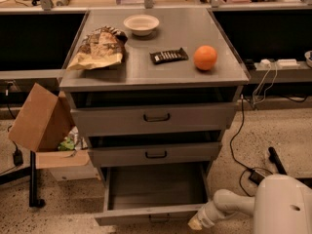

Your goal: Close bottom drawer

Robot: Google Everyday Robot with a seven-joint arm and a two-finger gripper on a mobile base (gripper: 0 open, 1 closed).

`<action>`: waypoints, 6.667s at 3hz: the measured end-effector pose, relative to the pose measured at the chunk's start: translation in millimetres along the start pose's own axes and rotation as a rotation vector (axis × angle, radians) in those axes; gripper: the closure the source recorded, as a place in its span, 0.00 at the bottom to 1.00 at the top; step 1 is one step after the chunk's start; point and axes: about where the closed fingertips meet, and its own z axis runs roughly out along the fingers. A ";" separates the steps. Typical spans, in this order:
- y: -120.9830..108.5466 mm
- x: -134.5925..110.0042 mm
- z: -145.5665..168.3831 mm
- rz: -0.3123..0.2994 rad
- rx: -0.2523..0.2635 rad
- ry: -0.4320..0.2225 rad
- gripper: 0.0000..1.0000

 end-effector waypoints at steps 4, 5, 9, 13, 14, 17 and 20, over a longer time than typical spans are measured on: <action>-30.7 -31.9 -9.9 -0.016 0.080 -0.088 1.00; -42.4 -42.1 -12.0 -0.018 0.095 -0.107 1.00; -65.1 -63.4 -18.0 -0.025 0.116 -0.146 1.00; -89.9 -87.6 -23.4 -0.029 0.127 -0.177 1.00; -101.8 -97.7 -25.4 -0.027 0.129 -0.185 1.00; -108.8 -105.6 -22.3 -0.023 0.135 -0.201 1.00; -117.7 -123.4 -21.9 -0.029 0.141 -0.232 1.00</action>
Offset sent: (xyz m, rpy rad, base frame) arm 0.0839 -0.0084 0.0294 -0.0191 -0.2378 -0.0823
